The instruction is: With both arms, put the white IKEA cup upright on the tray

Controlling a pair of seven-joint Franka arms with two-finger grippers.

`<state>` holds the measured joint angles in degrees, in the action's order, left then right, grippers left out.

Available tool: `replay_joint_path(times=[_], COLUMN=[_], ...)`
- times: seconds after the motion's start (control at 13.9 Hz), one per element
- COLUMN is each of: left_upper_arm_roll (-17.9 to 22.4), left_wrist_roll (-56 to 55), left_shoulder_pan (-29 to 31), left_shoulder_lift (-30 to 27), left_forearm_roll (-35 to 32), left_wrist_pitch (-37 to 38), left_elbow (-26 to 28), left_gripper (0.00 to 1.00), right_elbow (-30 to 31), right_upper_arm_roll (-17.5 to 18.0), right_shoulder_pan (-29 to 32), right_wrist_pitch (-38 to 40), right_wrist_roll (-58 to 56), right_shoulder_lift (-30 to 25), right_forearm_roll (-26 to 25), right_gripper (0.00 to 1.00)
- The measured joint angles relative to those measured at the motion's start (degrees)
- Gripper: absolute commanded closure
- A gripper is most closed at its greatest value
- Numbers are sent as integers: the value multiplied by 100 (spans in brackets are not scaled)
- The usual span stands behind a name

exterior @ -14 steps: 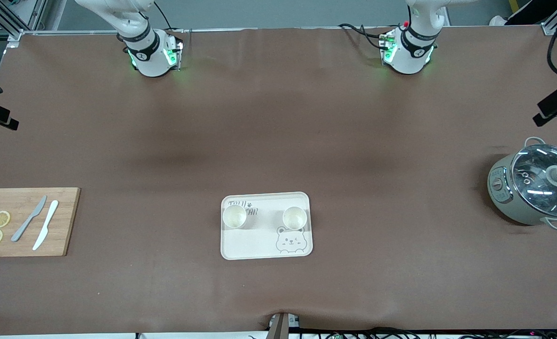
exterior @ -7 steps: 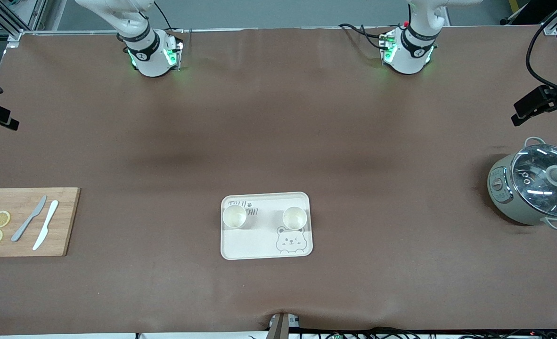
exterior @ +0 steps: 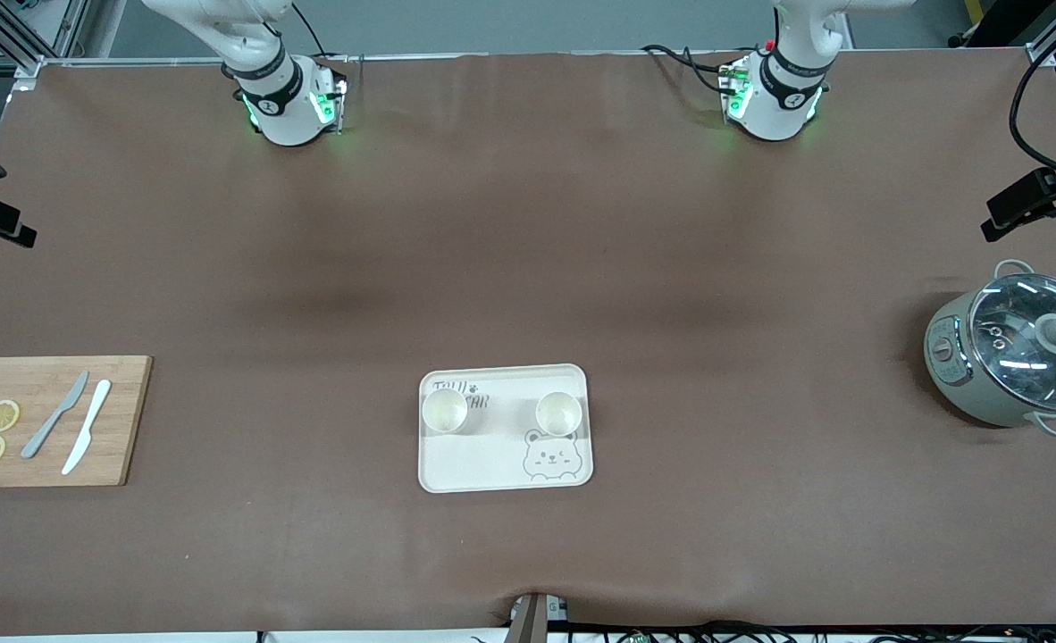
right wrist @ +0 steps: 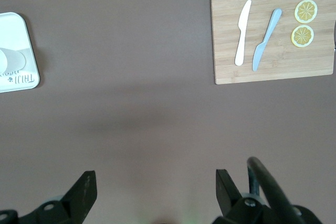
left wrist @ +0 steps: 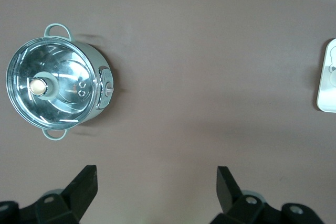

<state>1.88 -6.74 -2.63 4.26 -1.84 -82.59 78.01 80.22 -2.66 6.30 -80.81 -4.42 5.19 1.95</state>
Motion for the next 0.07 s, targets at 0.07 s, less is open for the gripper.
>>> replay_joint_path(times=[0.07], left_upper_arm_roll=[0], left_wrist_roll=[5], left_shoulder_pan=[-4], left_shoulder_lift=[3], left_forearm_roll=[1], left_wrist_pitch=[0], left_elbow=[1], left_gripper=[0], right_elbow=[0], right_upper_arm_roll=[0], right_shoulder_pan=[-1], right_wrist_pitch=[0], right_wrist_roll=[0], right_shoulder_lift=[0], right_forearm_roll=[0], right_gripper=[0])
